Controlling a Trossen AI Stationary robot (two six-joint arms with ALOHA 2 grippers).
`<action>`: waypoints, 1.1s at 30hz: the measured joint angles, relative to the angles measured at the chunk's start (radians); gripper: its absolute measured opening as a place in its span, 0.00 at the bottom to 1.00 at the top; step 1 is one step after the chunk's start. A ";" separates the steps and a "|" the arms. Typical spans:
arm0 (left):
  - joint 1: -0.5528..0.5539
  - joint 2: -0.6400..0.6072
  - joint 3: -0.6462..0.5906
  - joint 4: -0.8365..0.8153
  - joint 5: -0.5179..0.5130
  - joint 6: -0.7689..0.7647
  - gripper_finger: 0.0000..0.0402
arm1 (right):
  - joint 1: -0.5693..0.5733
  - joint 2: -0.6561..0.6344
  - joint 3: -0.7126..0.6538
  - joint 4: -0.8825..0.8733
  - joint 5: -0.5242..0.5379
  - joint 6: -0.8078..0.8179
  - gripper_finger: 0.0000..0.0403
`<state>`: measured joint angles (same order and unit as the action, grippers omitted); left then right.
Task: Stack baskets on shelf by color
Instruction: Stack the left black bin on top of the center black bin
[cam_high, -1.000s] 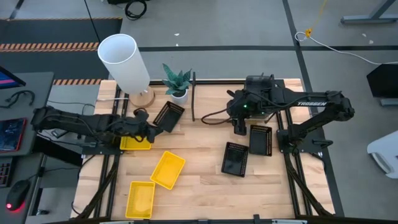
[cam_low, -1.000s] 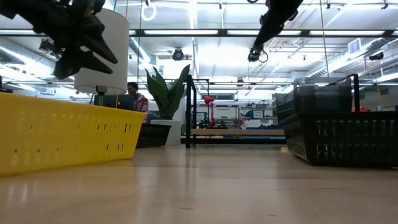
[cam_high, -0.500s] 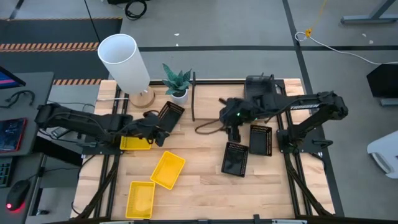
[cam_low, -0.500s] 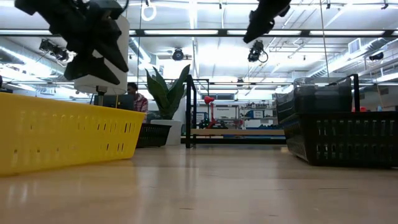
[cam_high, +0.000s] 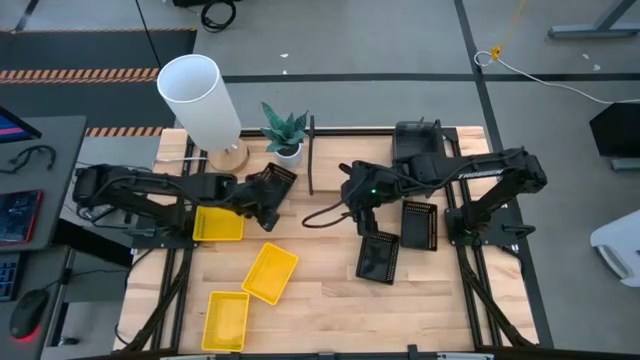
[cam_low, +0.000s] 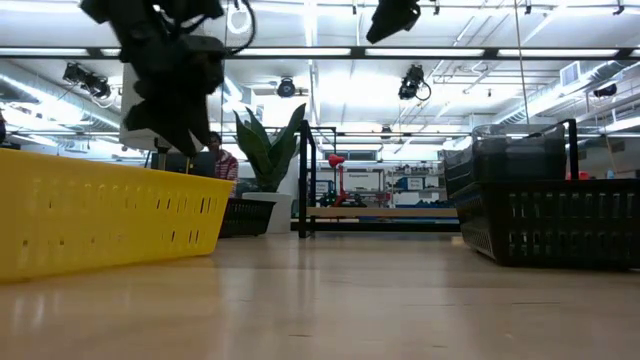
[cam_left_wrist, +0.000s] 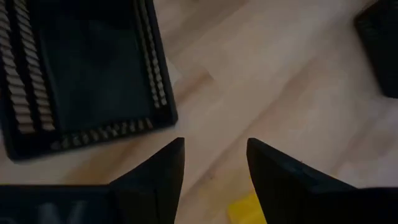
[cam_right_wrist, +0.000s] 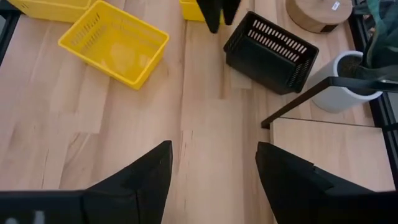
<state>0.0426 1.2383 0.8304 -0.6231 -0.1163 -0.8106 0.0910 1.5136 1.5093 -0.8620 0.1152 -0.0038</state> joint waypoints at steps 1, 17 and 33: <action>0.007 0.022 0.015 -0.008 -0.009 0.018 0.45 | 0.000 -0.002 0.000 -0.001 0.000 0.000 0.59; 0.101 0.298 0.078 0.002 -0.033 0.177 0.45 | 0.025 -0.008 -0.001 -0.037 0.006 0.038 0.57; 0.098 0.401 0.078 0.025 0.010 0.216 0.37 | 0.037 -0.008 -0.002 -0.044 0.006 0.038 0.51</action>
<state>0.1406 1.6398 0.9085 -0.5980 -0.1063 -0.5949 0.1276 1.5053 1.5074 -0.9060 0.1215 0.0345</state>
